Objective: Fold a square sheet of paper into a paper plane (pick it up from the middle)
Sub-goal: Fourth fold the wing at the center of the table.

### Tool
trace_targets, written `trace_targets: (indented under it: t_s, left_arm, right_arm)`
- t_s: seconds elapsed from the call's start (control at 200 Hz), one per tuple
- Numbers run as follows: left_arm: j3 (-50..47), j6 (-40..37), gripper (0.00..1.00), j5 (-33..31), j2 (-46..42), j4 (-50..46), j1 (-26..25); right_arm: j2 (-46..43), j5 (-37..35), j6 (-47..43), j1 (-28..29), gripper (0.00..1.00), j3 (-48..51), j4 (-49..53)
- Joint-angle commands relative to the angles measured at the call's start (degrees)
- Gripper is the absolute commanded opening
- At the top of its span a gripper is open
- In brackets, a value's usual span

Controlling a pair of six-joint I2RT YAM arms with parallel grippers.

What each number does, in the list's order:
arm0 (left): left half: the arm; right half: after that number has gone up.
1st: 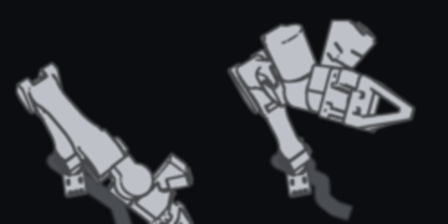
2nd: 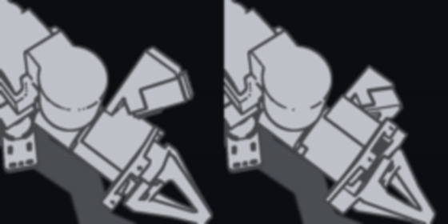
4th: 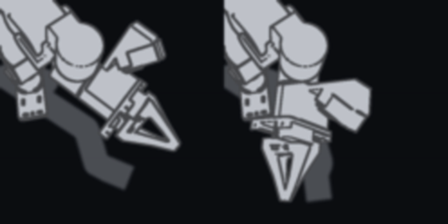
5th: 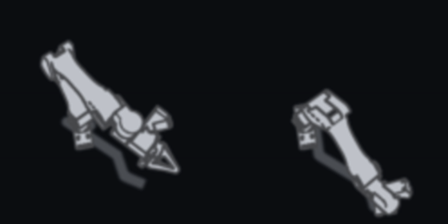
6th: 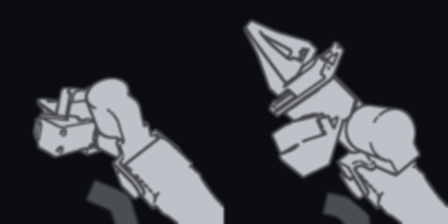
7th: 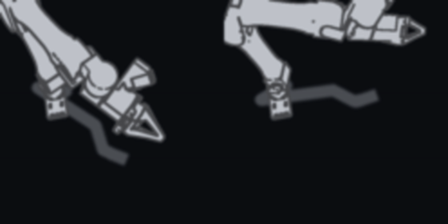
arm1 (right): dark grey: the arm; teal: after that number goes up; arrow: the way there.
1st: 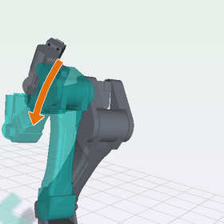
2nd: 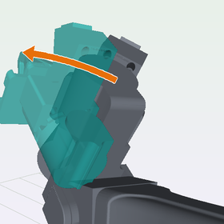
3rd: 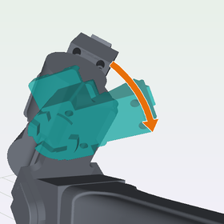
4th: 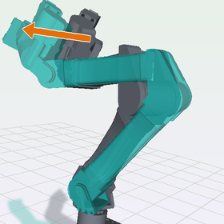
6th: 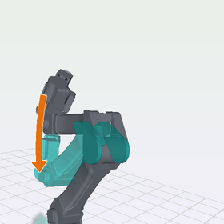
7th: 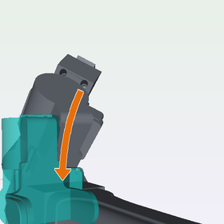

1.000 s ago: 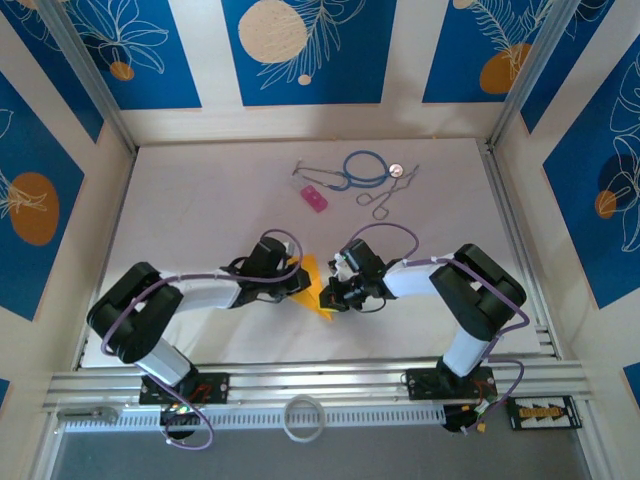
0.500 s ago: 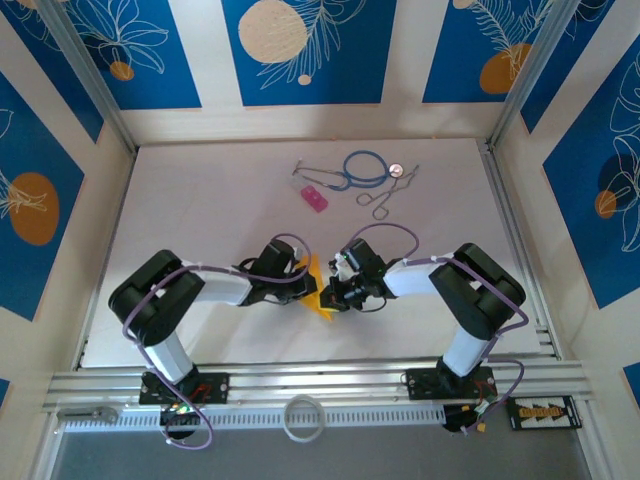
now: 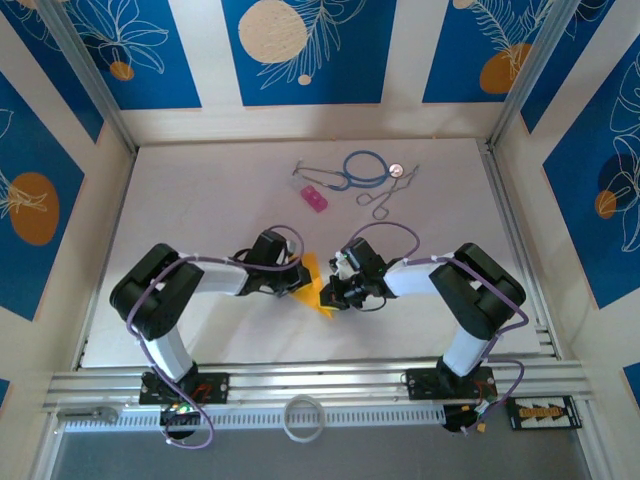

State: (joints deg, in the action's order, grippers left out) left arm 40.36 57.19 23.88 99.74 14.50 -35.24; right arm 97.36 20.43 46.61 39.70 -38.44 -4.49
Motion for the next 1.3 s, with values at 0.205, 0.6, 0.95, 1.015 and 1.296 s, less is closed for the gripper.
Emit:
trace_targets:
  t_s: [0.205,0.6,0.95,1.015,1.296]
  left_arm:
    - [3.06,-5.42,0.04,-4.8,3.75,-4.55,7.39]
    - [5.69,-10.57,0.05,-3.7,5.28,-8.4,13.98]
    - [7.44,-13.34,0.05,-3.3,4.1,-10.12,17.02]
    - [8.19,-14.26,0.05,-3.64,3.3,-11.33,17.14]
    - [10.75,-16.19,0.07,-4.72,-3.81,-16.85,16.94]
  right_arm:
    - [2.89,-2.86,-1.16,-0.41,0.0,2.66,9.32]
    - [2.8,-2.32,-1.26,-0.5,0.0,2.8,8.91]
    - [2.83,-1.55,-1.35,-1.03,0.0,3.01,8.34]
    - [2.75,-1.45,-1.28,-1.08,0.0,3.01,8.19]
    - [2.38,-1.62,-1.0,-1.09,0.0,2.76,8.07]
